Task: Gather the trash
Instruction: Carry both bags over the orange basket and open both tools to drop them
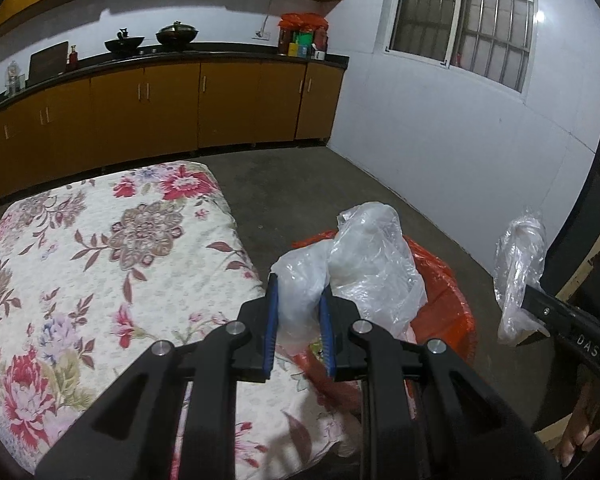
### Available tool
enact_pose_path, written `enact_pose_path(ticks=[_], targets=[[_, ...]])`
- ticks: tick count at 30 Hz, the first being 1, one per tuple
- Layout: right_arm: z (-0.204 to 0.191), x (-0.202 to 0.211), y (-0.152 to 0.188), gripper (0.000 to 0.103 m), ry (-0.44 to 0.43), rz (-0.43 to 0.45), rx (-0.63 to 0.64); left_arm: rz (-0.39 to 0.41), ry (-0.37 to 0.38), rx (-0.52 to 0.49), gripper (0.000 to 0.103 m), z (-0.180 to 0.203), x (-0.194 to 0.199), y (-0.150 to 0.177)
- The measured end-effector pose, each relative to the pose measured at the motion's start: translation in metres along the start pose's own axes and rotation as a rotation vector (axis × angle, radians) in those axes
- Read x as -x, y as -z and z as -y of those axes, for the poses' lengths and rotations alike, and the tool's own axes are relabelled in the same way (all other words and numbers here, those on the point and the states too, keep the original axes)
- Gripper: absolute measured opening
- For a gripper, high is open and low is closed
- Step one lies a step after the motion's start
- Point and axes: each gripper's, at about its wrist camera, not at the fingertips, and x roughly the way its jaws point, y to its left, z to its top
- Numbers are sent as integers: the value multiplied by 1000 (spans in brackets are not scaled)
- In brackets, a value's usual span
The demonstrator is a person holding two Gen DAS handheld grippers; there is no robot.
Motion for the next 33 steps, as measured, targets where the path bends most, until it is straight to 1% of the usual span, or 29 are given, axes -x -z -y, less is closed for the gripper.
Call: enact_pose_path(ticks=[9, 15, 21, 23, 25, 27, 29, 31, 33], targets=[[3, -3, -2, 6, -11, 0, -8, -25, 29, -14, 19, 13, -16, 1], [5, 4, -11, 6, -36, 29, -24, -29, 51, -13, 19, 17, -22, -3], [4, 2, -19, 6, -56, 47, -38, -30, 69, -12, 20, 22, -30, -8], [6, -3, -19, 6, -63, 48, -48, -34, 75, -15, 21, 24, -33, -9], [5, -9, -22, 7, -63, 46, -47, -48, 78, -18, 25, 27, -42, -8], [5, -20, -23, 13, -57, 18, -48, -74, 78, -14, 30, 27, -52, -6], [6, -26, -23, 16, -70, -7, -63, -100, 82, 1, 33, 26, -60, -3], [5, -27, -22, 25, -73, -14, -60, -115, 81, 10, 37, 23, -64, 0], [4, -25, -20, 34, -72, -11, -55, -116, 82, 13, 40, 20, -65, 3]])
